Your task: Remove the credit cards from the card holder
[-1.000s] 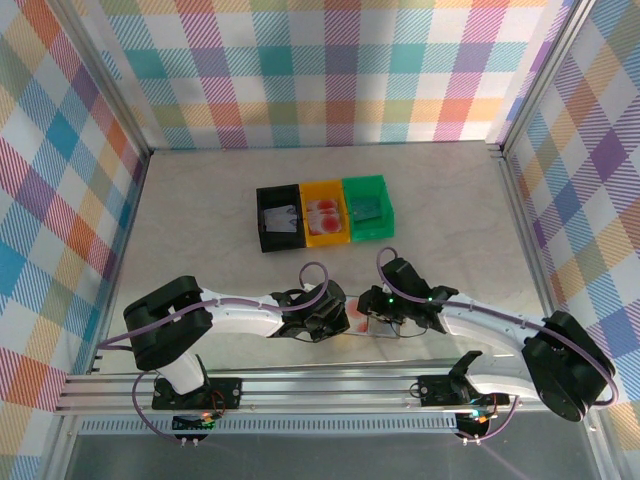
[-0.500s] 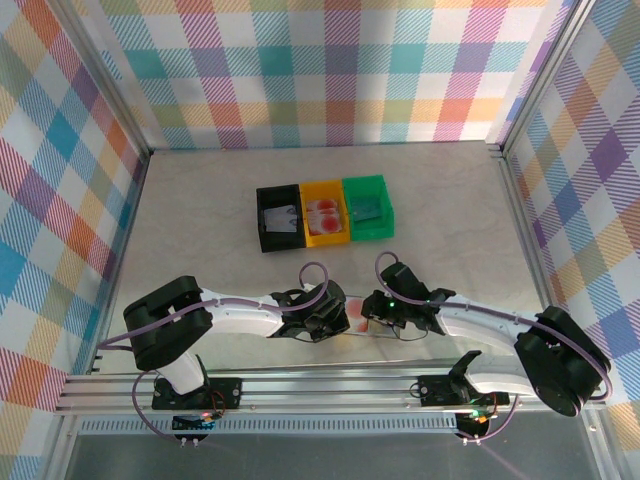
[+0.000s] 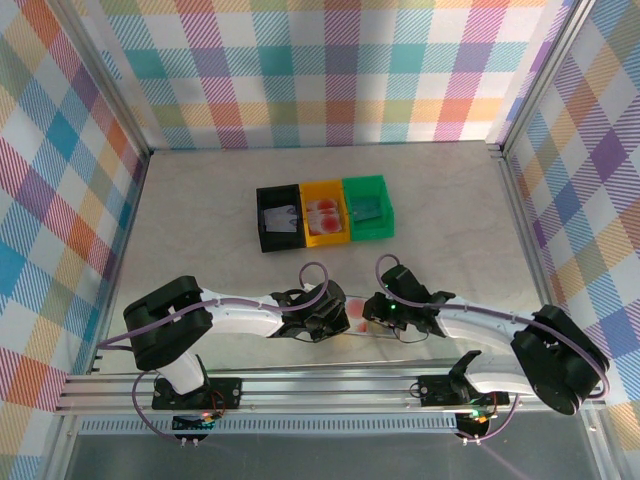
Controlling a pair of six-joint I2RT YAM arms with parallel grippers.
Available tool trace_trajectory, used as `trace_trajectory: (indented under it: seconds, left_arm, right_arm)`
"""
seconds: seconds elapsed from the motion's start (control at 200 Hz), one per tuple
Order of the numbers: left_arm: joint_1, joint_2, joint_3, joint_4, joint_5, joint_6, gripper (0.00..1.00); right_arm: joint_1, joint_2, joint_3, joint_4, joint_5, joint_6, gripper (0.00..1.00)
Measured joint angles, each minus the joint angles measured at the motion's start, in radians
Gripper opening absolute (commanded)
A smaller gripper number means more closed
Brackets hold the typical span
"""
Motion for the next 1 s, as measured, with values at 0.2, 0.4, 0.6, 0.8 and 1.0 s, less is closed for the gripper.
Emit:
trace_trajectory:
  seconds: [0.2, 0.4, 0.6, 0.8, 1.0]
  left_arm:
    - [0.000, 0.000, -0.005, 0.008, 0.001, 0.000, 0.00]
    - [0.000, 0.003, -0.005, 0.009, 0.002, 0.000, 0.00]
    - [0.000, 0.003, -0.005, 0.009, 0.002, 0.000, 0.00]
    - [0.000, 0.004, -0.005, 0.009, 0.003, 0.000, 0.00]
    - [0.000, 0.003, -0.004, 0.008, 0.002, 0.000, 0.00]
  right_arm:
    - [0.000, -0.004, -0.019, 0.041, -0.009, -0.008, 0.21]
    - [-0.001, -0.004, -0.032, 0.070, -0.017, -0.020, 0.20]
    - [-0.001, -0.004, -0.036, 0.079, -0.020, -0.027, 0.16]
    - [-0.001, -0.009, -0.043, 0.088, -0.018, -0.027, 0.12]
    - [-0.001, -0.039, -0.060, 0.096, -0.013, -0.027, 0.07]
